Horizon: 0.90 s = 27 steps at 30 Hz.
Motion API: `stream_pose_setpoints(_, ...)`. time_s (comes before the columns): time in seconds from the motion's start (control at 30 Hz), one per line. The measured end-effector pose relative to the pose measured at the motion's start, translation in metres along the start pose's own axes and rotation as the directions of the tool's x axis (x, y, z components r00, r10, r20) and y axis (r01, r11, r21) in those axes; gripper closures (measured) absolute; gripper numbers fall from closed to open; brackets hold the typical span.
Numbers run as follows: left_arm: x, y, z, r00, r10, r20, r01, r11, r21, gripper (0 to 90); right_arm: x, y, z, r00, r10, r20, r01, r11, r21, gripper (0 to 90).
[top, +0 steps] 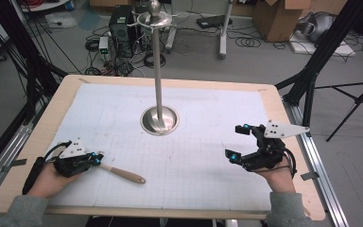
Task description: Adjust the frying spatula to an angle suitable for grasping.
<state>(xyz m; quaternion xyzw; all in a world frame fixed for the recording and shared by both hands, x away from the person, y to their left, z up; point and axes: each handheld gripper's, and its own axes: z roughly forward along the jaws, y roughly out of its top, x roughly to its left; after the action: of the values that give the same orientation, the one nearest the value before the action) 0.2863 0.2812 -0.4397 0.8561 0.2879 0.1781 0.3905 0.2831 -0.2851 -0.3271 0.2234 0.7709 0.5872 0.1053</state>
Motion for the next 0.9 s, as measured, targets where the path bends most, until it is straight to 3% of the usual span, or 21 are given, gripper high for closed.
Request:
stream_pose_setpoints(0.23,-0.001,-0.005,-0.004,1.0,0.0,0.006,0.0,0.9998,-0.02,90.0,0.0,0.003,0.003,0.9999,-0.003,-0.012,0.003,1.0,-0.004,6.1)
stream_pose_setpoints(0.37,-0.002,-0.003,-0.011,0.9982,-0.009,0.059,0.014,0.9956,-0.093,89.9,-0.001,0.004,0.001,0.9999,-0.005,-0.009,0.005,1.0,-0.026,6.1)
stream_pose_setpoints(0.5,-0.011,0.004,-0.016,0.994,0.018,0.108,-0.001,0.9875,-0.158,89.8,-0.003,0.003,0.003,1.0,-0.003,-0.009,0.003,1.0,-0.014,6.1)
stream_pose_setpoints(0.7,-0.025,0.007,-0.016,0.9804,0.071,0.184,-0.039,0.985,-0.168,89.8,-0.003,0.004,0.005,0.9999,-0.006,-0.014,0.006,1.0,-0.012,6.1)
stream_pose_setpoints(0.9,-0.039,0.009,-0.01,0.9667,0.096,0.237,-0.062,0.987,-0.149,89.8,-0.004,0.004,0.007,0.9998,-0.011,-0.014,0.01,1.0,-0.005,6.1)
